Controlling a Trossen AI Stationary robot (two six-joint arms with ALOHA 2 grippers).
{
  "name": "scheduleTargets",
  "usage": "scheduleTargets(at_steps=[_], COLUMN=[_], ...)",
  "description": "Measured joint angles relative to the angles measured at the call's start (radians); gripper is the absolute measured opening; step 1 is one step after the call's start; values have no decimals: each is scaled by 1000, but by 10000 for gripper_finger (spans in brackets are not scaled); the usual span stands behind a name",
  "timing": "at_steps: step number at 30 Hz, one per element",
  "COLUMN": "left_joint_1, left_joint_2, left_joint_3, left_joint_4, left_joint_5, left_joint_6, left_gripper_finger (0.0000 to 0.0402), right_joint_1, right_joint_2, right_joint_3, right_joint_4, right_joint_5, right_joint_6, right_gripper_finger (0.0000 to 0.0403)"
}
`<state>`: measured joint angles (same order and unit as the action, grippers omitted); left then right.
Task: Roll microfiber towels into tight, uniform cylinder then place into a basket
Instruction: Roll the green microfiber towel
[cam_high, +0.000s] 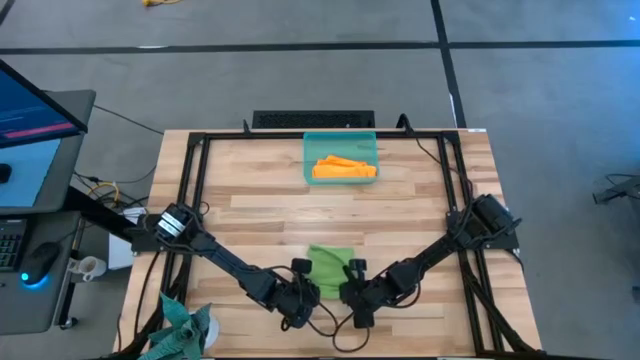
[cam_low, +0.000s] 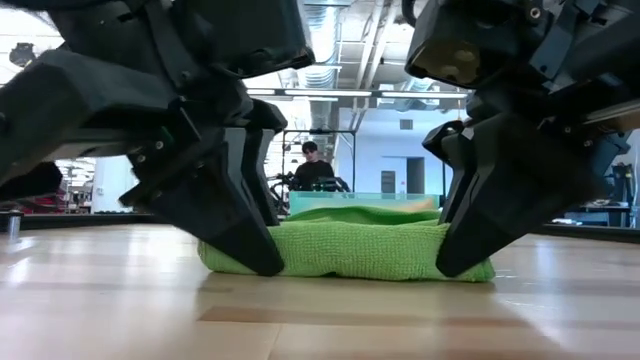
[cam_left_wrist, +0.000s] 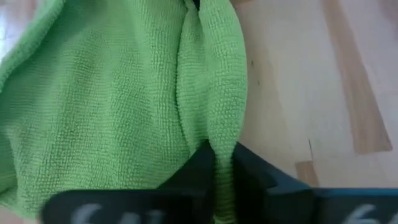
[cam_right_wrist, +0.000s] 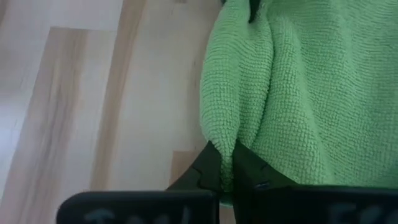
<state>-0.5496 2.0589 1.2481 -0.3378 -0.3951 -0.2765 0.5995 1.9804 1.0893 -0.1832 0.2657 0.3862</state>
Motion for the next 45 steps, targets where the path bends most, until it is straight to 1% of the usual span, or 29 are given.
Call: scheduleTargets(at_steps=[1, 2, 4, 6, 8, 10, 12, 14, 17, 20, 23, 26, 31, 35, 39, 42, 45], left_joint_1=[0, 1, 0, -2, -2, -2, -7, -9, -9, -6, 17, 47, 98, 143, 184, 204, 222], left_joint_2=[-8, -13, -27, -45, -60, -60, -59, -62, -63, -62, -62, -59, -59, -59, -59, -59, -59], left_joint_3=[8, 19, 47, 82, 117, 144, 170, 183, 190, 190, 190, 188, 188, 179, 158, 154, 153], left_joint_4=[-6, -21, -67, -111, -146, -180, -200, -194, -188, -188, -195, -209, -243, -245, -234, -231, -207], left_joint_5=[16, 38, 88, 153, 213, 248, 273, 307, 326, 340, 358, 392, 453, 512, 567, 571, 573], left_joint_6=[13, 20, 20, -15, -69, -132, -208, -307, -461, -522, -543, -534, -491, -469, -468, -468, -468], left_gripper_finger=[18, 11, 14, 20, 23, 21, 17, 13, 11, 13, 14, 12, 10, 12, 12, 12, 12], right_joint_1=[-1, -1, -2, -3, 1, 9, 22, 38, 54, 55, 29, -15, -35, -35, -34, -33, -34], right_joint_2=[0, 1, 1, 2, -9, -23, -47, -75, -106, -111, -110, -106, -114, -116, -116, -116, -117], right_joint_3=[8, 16, 29, 41, 49, 55, 56, 56, 55, 55, 46, 11, -92, -168, -238, -290, -328], right_joint_4=[-12, -25, -42, -39, -45, -52, -44, -9, 32, 56, 61, 75, 257, 404, 507, 569, 597], right_joint_5=[-8, -16, -40, -93, -145, -168, -184, -221, -266, -297, -352, -411, -442, -444, -431, -403, -390], right_joint_6=[0, 0, 1, 11, 30, 57, 82, 102, 113, 115, 143, 223, 297, 363, 438, 497, 543], right_gripper_finger=[32, 34, 34, 29, 23, 20, 23, 29, 34, 28, 21, 24, 27, 21, 29, 29, 20])
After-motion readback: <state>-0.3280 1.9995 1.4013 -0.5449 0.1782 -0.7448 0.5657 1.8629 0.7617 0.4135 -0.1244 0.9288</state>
